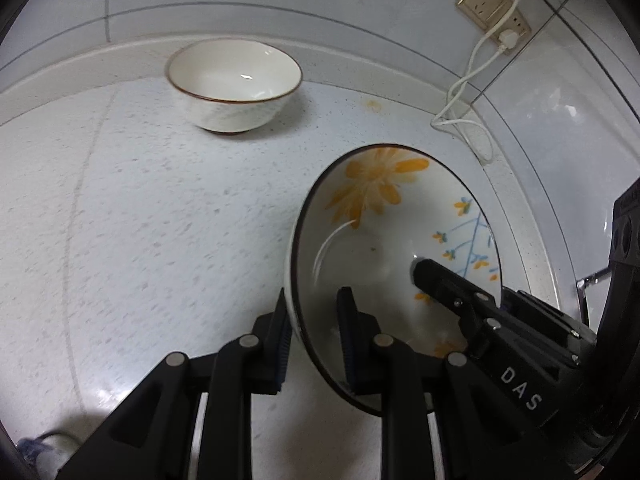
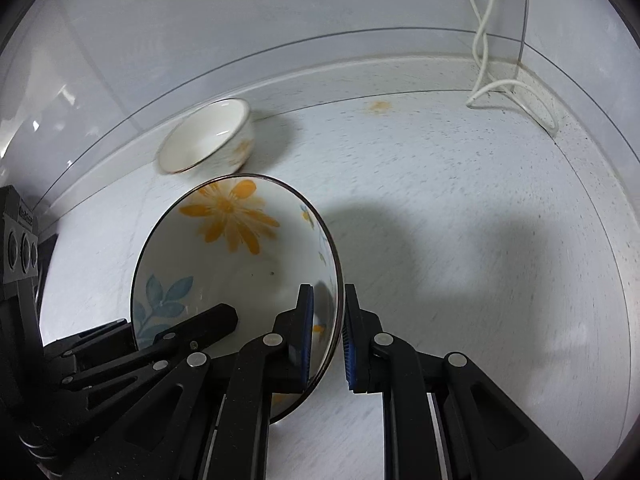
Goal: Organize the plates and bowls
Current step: 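Carry the orange-flower bowl with both tools and lower it into the blue-and-white bowl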
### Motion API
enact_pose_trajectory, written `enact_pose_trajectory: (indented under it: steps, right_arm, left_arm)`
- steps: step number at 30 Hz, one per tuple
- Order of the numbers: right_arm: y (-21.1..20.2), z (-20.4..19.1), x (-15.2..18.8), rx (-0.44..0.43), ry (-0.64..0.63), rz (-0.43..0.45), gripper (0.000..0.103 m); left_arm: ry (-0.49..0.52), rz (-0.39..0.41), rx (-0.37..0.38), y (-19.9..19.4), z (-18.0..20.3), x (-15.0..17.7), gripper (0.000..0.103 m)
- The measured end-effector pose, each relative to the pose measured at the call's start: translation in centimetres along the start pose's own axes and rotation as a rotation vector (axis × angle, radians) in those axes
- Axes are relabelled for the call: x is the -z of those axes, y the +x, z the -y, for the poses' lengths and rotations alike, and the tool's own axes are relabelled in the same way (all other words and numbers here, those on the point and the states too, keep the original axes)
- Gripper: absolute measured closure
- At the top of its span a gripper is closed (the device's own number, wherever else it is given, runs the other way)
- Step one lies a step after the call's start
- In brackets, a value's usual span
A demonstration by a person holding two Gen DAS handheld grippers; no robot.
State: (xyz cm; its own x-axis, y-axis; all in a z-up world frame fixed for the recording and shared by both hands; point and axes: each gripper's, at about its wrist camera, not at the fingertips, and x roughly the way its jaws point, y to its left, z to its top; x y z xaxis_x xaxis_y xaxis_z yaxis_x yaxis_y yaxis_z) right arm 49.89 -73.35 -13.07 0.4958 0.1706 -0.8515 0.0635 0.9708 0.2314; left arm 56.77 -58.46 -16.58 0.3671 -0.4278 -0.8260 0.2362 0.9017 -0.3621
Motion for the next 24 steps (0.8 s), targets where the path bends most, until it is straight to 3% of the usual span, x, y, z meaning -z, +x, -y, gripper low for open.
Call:
enact_pose_trajectory:
  steps: [11,24]
  right_arm:
    - [-4.4,-8.3,3.9,-0.049,-0.104,0.023,0.090]
    - [-6.8,-16.2,10.1,-0.084,-0.189,-0.019,0.090]
  left_arm:
    - [-0.029,0.088,-0.025,-9.1,-5.2,5.4,0.082]
    - [-0.079,0.104,-0.042,-16.9,-11.4,12.9,0.082]
